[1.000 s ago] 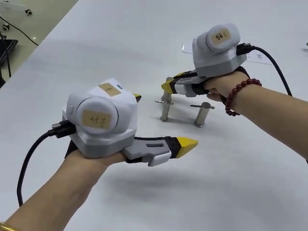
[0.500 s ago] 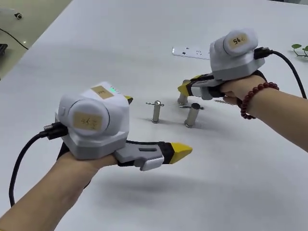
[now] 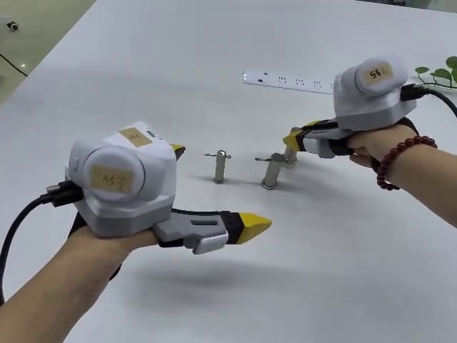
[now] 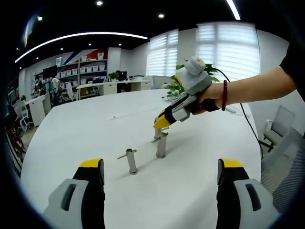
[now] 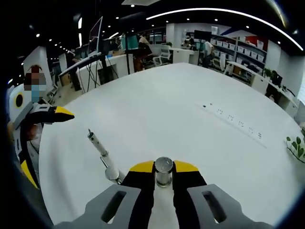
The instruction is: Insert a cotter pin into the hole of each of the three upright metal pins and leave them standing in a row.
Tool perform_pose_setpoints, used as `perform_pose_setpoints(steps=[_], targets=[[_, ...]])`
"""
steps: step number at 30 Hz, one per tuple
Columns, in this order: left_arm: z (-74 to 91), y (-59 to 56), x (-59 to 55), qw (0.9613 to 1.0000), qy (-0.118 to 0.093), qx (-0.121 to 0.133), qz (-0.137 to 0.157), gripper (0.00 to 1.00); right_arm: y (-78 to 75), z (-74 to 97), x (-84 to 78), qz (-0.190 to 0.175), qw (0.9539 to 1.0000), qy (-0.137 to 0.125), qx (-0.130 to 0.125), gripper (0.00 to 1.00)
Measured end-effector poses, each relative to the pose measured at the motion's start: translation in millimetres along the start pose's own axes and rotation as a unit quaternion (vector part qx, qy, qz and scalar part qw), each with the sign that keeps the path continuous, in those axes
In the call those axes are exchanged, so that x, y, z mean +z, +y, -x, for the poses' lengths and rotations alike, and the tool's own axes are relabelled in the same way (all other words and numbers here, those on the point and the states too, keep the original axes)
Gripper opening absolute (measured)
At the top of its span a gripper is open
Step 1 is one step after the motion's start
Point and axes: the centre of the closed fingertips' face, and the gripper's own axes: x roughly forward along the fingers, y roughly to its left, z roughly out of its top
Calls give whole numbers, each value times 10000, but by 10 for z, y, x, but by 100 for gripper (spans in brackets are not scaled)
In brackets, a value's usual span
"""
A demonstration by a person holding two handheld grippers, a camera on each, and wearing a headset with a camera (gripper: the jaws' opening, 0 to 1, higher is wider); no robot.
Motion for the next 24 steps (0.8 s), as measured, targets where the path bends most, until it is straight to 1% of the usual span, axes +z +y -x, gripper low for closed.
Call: perform_pose_setpoints(steps=[5, 16, 19, 24], targets=[[9, -3, -1, 10000, 14, -11, 28, 99, -39, 109, -67, -22, 9999, 17, -107, 8], [29, 8, 13, 10000, 28, 14, -2, 99, -33, 319, -237, -14, 9998, 105, -182, 8], [36, -3, 33, 10000, -3, -1, -19, 99, -12, 382, -273, 9, 9997, 131, -205, 8], [40, -12, 40, 10000, 15, -6, -57, 99, 61, 449, -325, -11, 9998, 142, -172, 8]])
